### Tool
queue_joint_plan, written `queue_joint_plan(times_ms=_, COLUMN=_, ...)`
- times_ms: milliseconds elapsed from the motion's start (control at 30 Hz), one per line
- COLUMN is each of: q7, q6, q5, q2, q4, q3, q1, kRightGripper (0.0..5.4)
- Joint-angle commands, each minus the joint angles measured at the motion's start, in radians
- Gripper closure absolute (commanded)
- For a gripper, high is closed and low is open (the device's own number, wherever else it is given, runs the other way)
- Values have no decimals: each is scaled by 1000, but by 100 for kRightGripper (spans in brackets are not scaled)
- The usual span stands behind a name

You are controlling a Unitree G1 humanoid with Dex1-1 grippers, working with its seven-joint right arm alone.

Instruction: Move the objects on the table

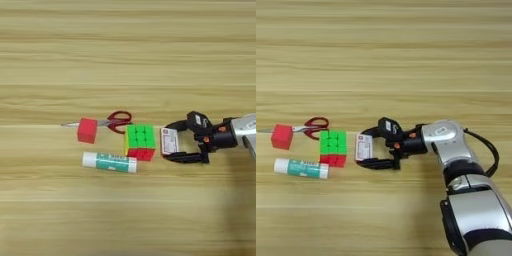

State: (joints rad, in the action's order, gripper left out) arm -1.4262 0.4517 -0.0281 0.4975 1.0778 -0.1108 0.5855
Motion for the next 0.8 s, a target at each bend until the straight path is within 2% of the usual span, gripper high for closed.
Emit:
queue_joint_plan(times_ms=33, q7=45, q6=8, q5=-7, q2=26, q4=-20, q3=5, q1=73, kRightGripper=140)
queue_joint_plan(times_ms=300, q7=51, q6=1, q5=24, q2=24, q4=-20, q3=35, q1=103, kRightGripper=142)
queue_joint_plan(times_ms=433, q7=80, q6=-3, q5=29, q2=26, q4=-18, q3=52, q1=124, kRightGripper=142)
queue_joint_plan(times_ms=567, q7=143, q6=-14, q5=21, q2=24, q4=6, q3=68, q1=152, kRightGripper=142)
queue_joint_plan(times_ms=667, q7=174, q6=-37, q5=45, q2=17, q4=22, q3=95, q1=178, kRightGripper=142)
queue_joint_plan(times_ms=800, q7=296, q6=-54, q5=23, q2=9, q4=61, q3=113, q1=217, kRightGripper=142)
